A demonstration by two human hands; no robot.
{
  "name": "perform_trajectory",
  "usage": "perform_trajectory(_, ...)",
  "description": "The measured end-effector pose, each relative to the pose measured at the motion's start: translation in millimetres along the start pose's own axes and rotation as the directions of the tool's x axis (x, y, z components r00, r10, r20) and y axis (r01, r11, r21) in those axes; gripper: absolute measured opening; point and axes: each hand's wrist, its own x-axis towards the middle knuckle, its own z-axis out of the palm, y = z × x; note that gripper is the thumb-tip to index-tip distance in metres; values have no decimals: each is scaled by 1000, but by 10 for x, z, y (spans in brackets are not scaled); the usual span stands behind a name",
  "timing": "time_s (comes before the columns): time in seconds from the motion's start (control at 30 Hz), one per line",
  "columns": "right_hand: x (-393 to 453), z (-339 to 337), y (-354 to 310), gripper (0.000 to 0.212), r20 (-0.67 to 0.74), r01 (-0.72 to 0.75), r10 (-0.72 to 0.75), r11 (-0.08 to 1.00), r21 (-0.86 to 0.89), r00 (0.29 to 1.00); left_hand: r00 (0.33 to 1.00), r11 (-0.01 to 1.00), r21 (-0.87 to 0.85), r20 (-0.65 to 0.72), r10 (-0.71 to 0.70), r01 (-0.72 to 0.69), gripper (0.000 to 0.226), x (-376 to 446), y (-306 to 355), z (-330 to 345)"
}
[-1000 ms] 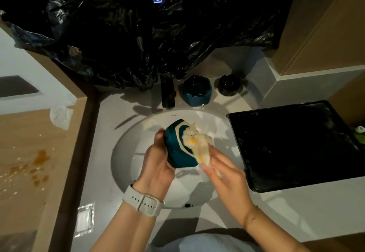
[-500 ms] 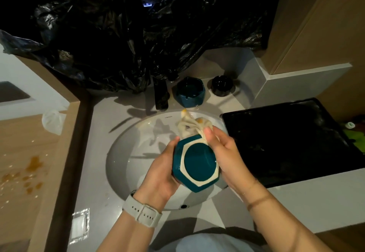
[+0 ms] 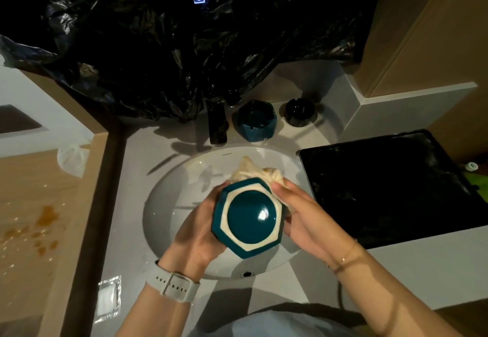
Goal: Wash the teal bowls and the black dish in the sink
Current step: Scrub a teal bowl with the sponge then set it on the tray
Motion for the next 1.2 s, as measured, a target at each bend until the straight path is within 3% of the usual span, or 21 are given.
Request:
perform_trajectory(0.1,-16,-4,125,40,35,-22,16,980,197,999,1000,998,-61,-6,-4,3,30,13,54,-103)
perform_trajectory(0.27,59,-14,211,37,137,-158,125,948,274,983,995,989,-130,-67,-79,70,31,122,-24,-233)
perform_trajectory(0.37,104,-35,221,44,160,-236,189,901,365,969,991,973,-214,-84,-106,86,53,189,-65,-267)
perform_trajectory(0.43,130,-29,242,57,140,-262,224,873,411,965,996,991,-134,-84,-34,22,42,227,-111,-276)
perform_trajectory(0.47,133,-11,235,53,108,-259,236,873,414,966,996,998,-63,-86,21,-26,34,230,-134,-253)
perform_trajectory(0.53,149,6,248,36,29,-218,226,886,409,974,987,992,62,-109,117,-111,30,212,-162,-209)
perform_trajectory(0.6,140,38,232,31,-39,-154,187,899,410,982,980,979,138,-112,165,-149,39,152,-172,-181)
perform_trajectory(0.67,122,53,229,26,-63,-68,93,944,323,994,971,951,258,-120,208,-171,51,93,-190,-158)
perform_trajectory(0.73,83,97,247,32,-79,17,-2,981,193,997,968,892,395,-25,249,-220,61,34,-249,-101)
perform_trajectory(0.87,-30,244,292,34,-150,87,-92,995,-40,984,968,901,368,-6,251,-231,73,71,-301,6)
perform_trajectory(1.0,-111,250,305,48,-94,2,-29,962,-274,995,977,920,351,-57,205,-173,56,53,-279,74)
perform_trajectory(1.1,-131,163,274,66,-30,-90,89,994,-63,996,991,940,330,-66,115,-87,51,45,-270,70)
perform_trajectory(1.2,-179,99,224,58,42,-112,110,993,40,993,996,956,291,-66,57,-35,54,28,-286,64)
